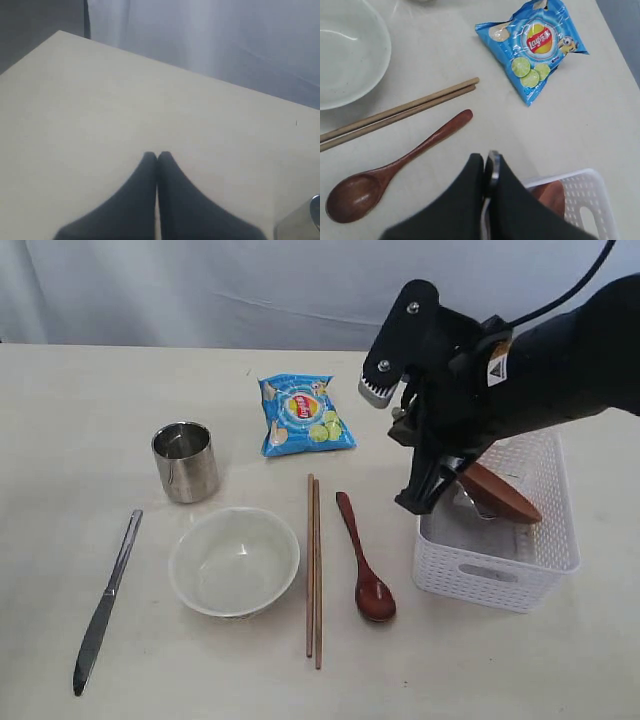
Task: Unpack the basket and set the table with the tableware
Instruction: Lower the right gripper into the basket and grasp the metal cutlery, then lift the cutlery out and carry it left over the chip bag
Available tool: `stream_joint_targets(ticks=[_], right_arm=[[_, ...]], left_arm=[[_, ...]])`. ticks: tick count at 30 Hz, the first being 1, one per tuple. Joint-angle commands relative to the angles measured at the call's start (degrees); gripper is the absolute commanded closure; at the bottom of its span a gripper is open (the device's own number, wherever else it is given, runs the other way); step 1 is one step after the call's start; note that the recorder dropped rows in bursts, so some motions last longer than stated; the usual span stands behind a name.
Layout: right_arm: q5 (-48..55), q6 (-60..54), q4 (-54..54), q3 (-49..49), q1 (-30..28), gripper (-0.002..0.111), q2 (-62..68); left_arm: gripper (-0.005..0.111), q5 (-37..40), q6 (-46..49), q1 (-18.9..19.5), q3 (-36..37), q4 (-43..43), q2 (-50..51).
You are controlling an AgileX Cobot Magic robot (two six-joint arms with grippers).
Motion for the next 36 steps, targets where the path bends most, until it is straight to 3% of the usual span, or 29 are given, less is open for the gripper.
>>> stream_joint_targets(ticks=[1, 10, 17, 21, 28, 31, 36], right_arm=[[-0.7, 2.4, -0.4, -0.3, -0.4, 0.109, -0.9], [-0.2, 8.6, 9.2, -5.1, -0.3, 0.109, -2.9], [2.5, 11.9, 10.6, -9.3, -0.3, 0.109, -3.3], [2.5, 11.9, 13.7, -9.3, -0.3, 0.109, -3.7], [2.0, 11.9, 20.1, -9.3, -0.3, 0.109, -4.2], [0.9, 11.8, 23.3, -9.3, -0.3, 0.109, -4.2], [-1.0, 9.6, 24.7, -9.3, -0.3, 0.109, -4.2]], left_arm=[[0.107, -0.5, 0.1, 0.3, 0.1, 0.2, -0.4], [0.107, -0.9, 0.1, 0.3, 0.1, 0.2, -0.4], [0.107, -3.7, 0.1, 0.3, 0.1, 0.2, -0.4], [0.107, -15.1, 0.1, 0.3, 0.6, 1.0, 0.2], [0.107, -49.5, 0.8, 0.3, 1.6, 9.6, 4.8], [0.107, -54.8, 0.8, 0.3, 1.6, 9.6, 6.2], [0.107, -55.7, 1.9, 0.3, 1.6, 9.6, 7.8]])
